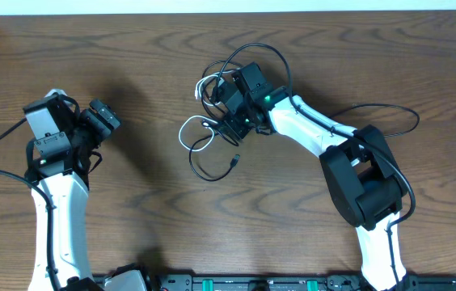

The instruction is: Untangle cables

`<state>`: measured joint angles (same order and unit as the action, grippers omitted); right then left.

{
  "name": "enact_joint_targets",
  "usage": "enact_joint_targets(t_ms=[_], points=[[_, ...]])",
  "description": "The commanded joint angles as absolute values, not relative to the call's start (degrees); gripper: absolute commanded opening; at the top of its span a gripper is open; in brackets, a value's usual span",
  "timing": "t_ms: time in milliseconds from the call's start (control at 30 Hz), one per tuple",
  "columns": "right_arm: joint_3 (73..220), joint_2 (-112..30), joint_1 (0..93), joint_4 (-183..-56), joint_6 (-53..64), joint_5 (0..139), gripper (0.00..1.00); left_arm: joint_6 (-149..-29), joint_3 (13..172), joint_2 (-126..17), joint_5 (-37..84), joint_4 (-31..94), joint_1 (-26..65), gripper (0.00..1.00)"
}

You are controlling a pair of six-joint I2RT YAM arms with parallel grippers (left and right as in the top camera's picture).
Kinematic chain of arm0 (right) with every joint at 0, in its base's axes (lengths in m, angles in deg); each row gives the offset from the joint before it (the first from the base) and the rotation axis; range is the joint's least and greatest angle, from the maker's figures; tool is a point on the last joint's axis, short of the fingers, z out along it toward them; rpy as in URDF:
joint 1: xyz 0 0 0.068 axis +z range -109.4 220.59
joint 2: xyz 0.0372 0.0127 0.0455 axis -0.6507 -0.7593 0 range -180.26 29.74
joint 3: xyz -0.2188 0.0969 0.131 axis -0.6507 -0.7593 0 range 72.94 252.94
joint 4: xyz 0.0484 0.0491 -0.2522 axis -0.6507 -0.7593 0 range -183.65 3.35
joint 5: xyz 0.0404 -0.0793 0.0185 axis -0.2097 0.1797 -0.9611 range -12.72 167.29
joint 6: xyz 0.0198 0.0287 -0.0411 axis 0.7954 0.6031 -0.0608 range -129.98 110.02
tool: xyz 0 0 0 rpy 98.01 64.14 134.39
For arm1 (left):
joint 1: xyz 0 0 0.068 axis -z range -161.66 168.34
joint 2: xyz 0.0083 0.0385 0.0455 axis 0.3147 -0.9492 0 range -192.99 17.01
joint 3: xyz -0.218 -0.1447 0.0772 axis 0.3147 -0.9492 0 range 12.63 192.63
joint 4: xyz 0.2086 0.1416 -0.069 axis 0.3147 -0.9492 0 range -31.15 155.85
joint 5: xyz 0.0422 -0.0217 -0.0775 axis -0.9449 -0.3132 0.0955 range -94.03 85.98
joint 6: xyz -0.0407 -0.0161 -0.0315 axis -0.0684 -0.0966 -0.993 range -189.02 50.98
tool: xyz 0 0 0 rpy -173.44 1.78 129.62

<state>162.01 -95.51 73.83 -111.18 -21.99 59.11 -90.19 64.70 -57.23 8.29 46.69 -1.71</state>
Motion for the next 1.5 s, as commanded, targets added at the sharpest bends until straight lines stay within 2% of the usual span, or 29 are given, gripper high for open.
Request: enact_joint_targets(t_ms=[0,400,600,800,900,967,1200,1267,1333,1367,1433,1467], points=[[162.0,-96.3,74.0,-109.9,-21.1,58.9,0.99,-90.1,65.4,-56.7,9.0,46.6,-1.8,0.95],[162.0,-96.3,74.1,-102.2,-21.1,58.8,0.99,-90.1,65.4,-56.7,9.0,46.6,-1.8,0.95],[162.0,-96.4,74.1,-98.8,-20.6,59.0,0.93,-90.1,65.4,-56.7,9.0,46.6,-1.8,0.95],[162.0,-97.7,74.1,-94.3,-12.0,68.8,0.97,-90.1,65.4,-56.7,9.0,46.6,-1.8,0.95],[162.0,-98.9,74.0,-91.7,-5.1,72.9,0.95,-90.1,65.4,-56.7,9.0,46.6,-1.8,0.95],[162.0,-100.8,74.0,-89.2,-1.0,73.1,0.93,-90.1,65.4,-56.7,9.0,46.6,-1.8,0.95],[162.0,-105.5,74.1,-83.1,2.4,72.5,0.92,-90.1,65.4,-56.7,9.0,46.6,-1.8,0.95],[162.0,-105.7,74.0,-82.7,2.9,72.6,0.77,-90.1,65.4,-56.7,9.0,46.6,-1.8,0.95],[162.0,-105.7,74.0,-81.7,2.9,72.5,0.31,-90.1,65.4,-56.7,9.0,46.6,-1.8,0.95],[162.0,-105.7,74.0,-81.5,2.9,72.5,0.17,-90.1,65.4,-56.7,9.0,46.6,-1.8,0.95],[162.0,-105.7,74.0,-81.1,3.2,72.5,0.01,-90.1,65.4,-56.7,9.0,46.6,-1.8,0.95],[162.0,-105.7,74.0,-81.3,3.3,72.4,0.01,-90.1,65.4,-56.7,9.0,46.6,-1.8,0.95]])
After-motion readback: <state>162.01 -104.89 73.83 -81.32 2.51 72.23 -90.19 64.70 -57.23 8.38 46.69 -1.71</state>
